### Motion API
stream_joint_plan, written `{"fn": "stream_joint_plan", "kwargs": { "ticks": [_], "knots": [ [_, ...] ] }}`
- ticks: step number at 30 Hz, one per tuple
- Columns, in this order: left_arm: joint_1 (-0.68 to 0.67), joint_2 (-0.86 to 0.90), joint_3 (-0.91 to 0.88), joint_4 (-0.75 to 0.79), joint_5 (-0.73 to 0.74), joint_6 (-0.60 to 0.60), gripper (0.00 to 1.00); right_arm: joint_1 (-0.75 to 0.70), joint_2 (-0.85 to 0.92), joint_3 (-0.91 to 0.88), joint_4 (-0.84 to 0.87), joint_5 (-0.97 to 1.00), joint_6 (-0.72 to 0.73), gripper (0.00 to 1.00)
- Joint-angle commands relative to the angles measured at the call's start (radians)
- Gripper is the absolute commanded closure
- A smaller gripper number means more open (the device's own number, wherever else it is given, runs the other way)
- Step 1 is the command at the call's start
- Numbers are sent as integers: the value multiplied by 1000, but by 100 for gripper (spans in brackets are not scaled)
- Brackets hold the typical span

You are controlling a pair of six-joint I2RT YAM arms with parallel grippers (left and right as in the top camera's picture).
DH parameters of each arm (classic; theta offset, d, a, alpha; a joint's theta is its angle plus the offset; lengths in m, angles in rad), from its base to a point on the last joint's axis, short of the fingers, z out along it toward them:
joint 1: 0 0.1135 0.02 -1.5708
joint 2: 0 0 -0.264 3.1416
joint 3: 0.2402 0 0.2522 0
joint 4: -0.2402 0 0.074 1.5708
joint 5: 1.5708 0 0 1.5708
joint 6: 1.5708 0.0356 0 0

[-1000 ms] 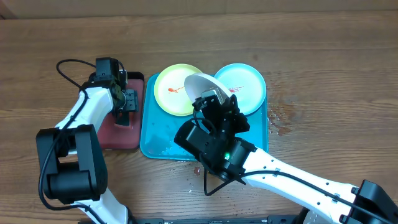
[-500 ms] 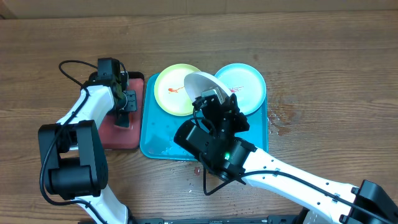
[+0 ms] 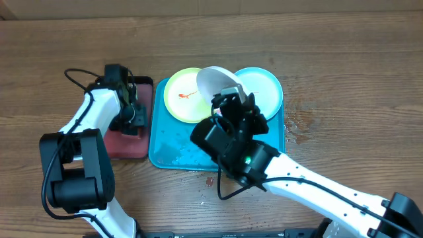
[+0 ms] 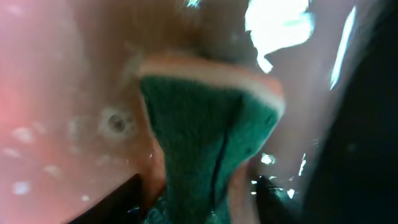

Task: Clean dirty plates on tray and stack at the side
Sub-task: 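Carry the white plate right and set it on the table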

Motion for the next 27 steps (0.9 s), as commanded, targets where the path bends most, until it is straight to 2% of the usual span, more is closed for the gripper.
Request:
{"fn": "stream_joint_plan", "kwargs": {
  "ticks": [1, 3, 4, 7, 12, 13, 14, 15, 17, 20, 24, 27],
  "knots": [
    [4, -21, -53, 18, -2, -6, 61, -32, -65, 34, 3, -81, 17, 96],
    [4, -21, -58, 20, -10, -6, 87, -44, -77, 34, -2, -94, 29, 96],
    [4, -21, -58, 20, -19, -6, 96, -50, -84, 34, -8, -94, 49, 96],
    [4, -21, -51, 16, -44, -31, 96, -80, -110, 34, -27, -116, 97, 96],
    [4, -40, -14, 6, -62, -52, 95, -193, -180, 34, -65, -286, 162, 96],
    [4, -47, 0, 0, -61, -52, 83, -224, -193, 34, -78, -329, 176, 96],
    [4, -54, 16, -8, -61, -52, 61, -258, -206, 34, -91, -379, 187, 96],
    [4, -60, 29, -15, -61, -51, 48, -303, -218, 34, -110, -440, 204, 96],
    [4, -71, 57, -29, -61, -51, 36, -398, -231, 34, -145, -567, 233, 96],
    [4, -77, 68, -37, -50, -52, 29, -548, -231, 33, -196, -762, 266, 96],
    [4, -73, 66, -49, -19, -53, 29, -792, -215, 21, -246, -1057, 274, 96],
    [4, -73, 63, -48, 23, -56, 29, -954, -189, 3, -259, -1205, 274, 96]
  ]
}}
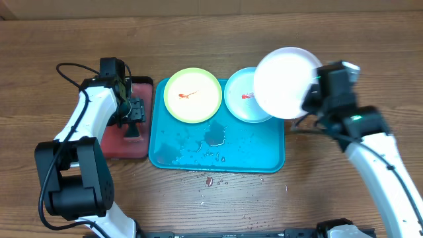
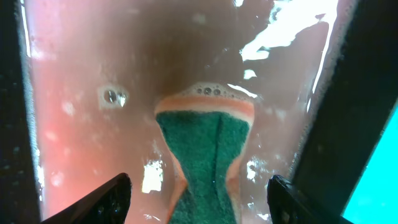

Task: Clean dirty plates on tray and stack at the side
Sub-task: 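Carry the white plate right and set it on the table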

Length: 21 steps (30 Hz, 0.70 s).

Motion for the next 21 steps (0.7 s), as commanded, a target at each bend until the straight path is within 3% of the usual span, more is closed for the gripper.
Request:
{"fn": "stream_joint_plan", "kwargs": {
  "ticks": [1, 9, 18, 19, 20, 21],
  "knots": [
    [4, -20, 8, -1, 66, -8, 29, -170, 29, -9, -5, -307, 26, 96],
    [4, -20, 8, -2, 86, -8, 29, -441, 187, -58, -21, -420, -8, 96],
    [4, -20, 8, -1, 85, -8, 28, -469, 328, -84, -10, -460, -54, 95],
    [4, -20, 8, -1, 85, -8, 28, -469, 328, -84, -6, -460, -53, 85],
    [4, -20, 8, -1, 85, -8, 28, -469, 327, -84, 1, -460, -54, 67],
    [4, -20, 8, -1, 85, -8, 27, -469, 327, -84, 10, -460, -54, 58]
  ]
}}
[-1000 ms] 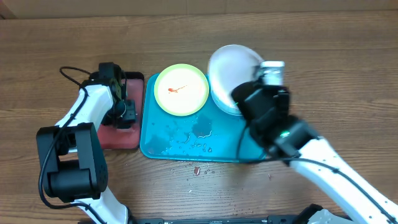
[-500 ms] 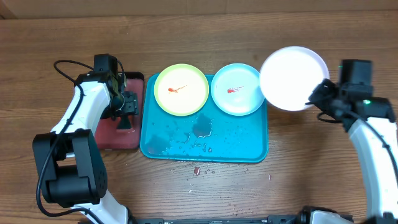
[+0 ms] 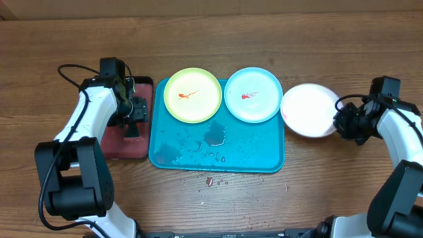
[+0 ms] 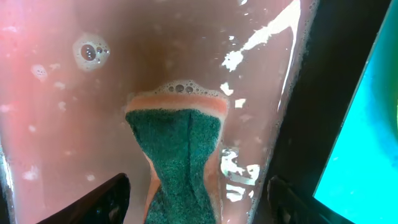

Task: Clean dirty plates on tray and stack at the side
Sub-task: 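Carry the white plate right and set it on the table, then move the right gripper to grip the yellow plate rim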

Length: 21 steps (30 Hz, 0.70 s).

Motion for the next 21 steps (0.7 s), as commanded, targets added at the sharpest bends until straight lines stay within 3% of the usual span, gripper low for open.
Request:
{"fn": "stream_joint_plan", "kwargs": {
  "ticks": [1, 4, 10, 13, 21],
  "knots": [
    [4, -20, 8, 0, 15, -7, 27, 0, -5, 1, 31, -21, -10, 46],
    [4, -20, 8, 0, 15, -7, 27, 0, -5, 6, 69, -77, -14, 32],
    [4, -20, 8, 0, 15, -7, 26, 65, -5, 41, 140, -348, -212, 32],
    [4, -20, 8, -1, 15, -7, 26, 175, -5, 67, 134, -343, -304, 32],
    [4, -20, 8, 0, 15, -7, 25, 536, 2, 201, 75, -122, -319, 29]
  ]
}}
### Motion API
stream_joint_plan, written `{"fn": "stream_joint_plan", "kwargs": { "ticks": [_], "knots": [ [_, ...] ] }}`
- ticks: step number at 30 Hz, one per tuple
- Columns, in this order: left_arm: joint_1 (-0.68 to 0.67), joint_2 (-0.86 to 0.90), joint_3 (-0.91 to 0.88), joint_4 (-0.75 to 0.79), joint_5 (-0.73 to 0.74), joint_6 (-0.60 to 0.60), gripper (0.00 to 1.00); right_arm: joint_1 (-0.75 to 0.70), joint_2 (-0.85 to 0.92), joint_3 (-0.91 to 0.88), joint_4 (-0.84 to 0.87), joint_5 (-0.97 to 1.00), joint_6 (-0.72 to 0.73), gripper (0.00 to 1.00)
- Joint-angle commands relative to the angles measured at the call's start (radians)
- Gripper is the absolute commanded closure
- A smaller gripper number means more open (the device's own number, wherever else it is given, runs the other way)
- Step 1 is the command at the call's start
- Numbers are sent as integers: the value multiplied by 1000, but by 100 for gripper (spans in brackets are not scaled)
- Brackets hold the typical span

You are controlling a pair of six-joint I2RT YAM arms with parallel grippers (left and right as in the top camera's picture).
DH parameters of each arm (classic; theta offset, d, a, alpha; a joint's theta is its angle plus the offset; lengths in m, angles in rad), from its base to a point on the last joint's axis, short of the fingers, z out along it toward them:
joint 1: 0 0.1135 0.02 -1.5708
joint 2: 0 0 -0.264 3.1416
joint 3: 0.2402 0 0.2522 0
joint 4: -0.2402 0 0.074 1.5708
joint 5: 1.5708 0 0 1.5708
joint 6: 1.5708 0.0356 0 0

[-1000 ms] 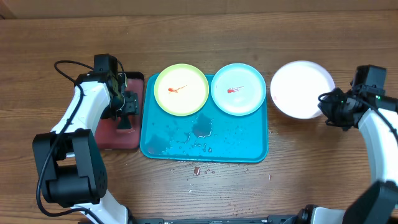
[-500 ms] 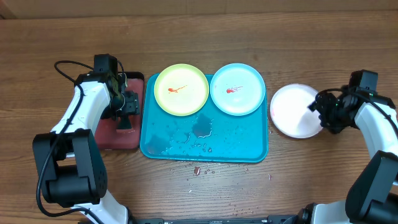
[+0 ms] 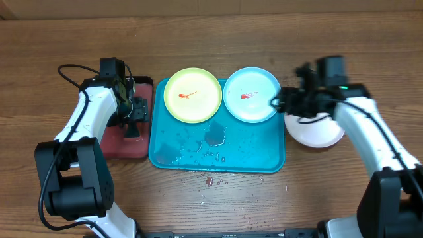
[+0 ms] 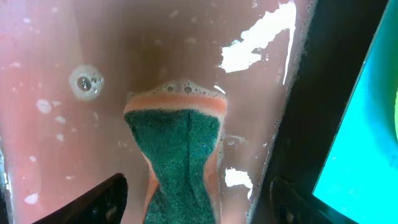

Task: Clean dirty plates on tray and stack at the side
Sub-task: 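Move the right gripper to grip the yellow plate rim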

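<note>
A yellow-green plate [image 3: 193, 96] and a light blue plate [image 3: 250, 94], each with a red smear, lie at the back of the teal tray [image 3: 218, 149]. A clean white plate [image 3: 320, 135] rests on the table just right of the tray. My right gripper [image 3: 281, 102] is at the blue plate's right rim, its fingers apparently open. My left gripper [image 3: 132, 118] hangs over the reddish basin [image 3: 135, 144], shut on a green and orange sponge [image 4: 177, 149] that is pinched into a fold above the soapy water [image 4: 56, 124].
Water puddles and drops [image 3: 213, 135] lie on the tray's bare front half. A few wet spots and a small crumb [image 3: 209, 180] mark the wooden table in front of the tray. The basin's dark rim [image 4: 323, 93] separates it from the tray.
My right gripper has left the white plate's right side and now sits at the blue plate's right rim, the arm crossing over the white plate. The left gripper still holds the sponge over the basin.
First my right gripper held the white plate tilted over the tray while the left pressed the sponge in the basin. Then the white plate was carried right of the tray. Then it lay on the table, released. Now the right gripper is at the blue plate.
</note>
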Motion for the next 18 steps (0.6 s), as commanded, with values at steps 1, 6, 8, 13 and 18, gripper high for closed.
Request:
{"fn": "stream_joint_plan", "kwargs": {
  "ticks": [1, 6, 8, 13, 18],
  "knots": [
    [4, -20, 8, 0, 12, -7, 25, 119, 9, 85, 0, 92, 3, 29],
    [4, -20, 8, -3, 12, -7, 27, 258, 79, 106, 121, 98, 240, 28],
    [4, -20, 8, -6, 12, -7, 27, 295, 122, 105, 166, 98, 315, 29],
    [4, -20, 8, -6, 12, -7, 26, 388, 261, 105, 248, 147, 484, 40],
    [4, -20, 8, -7, 12, -7, 26, 443, 340, 105, 319, 176, 578, 46]
  ]
}}
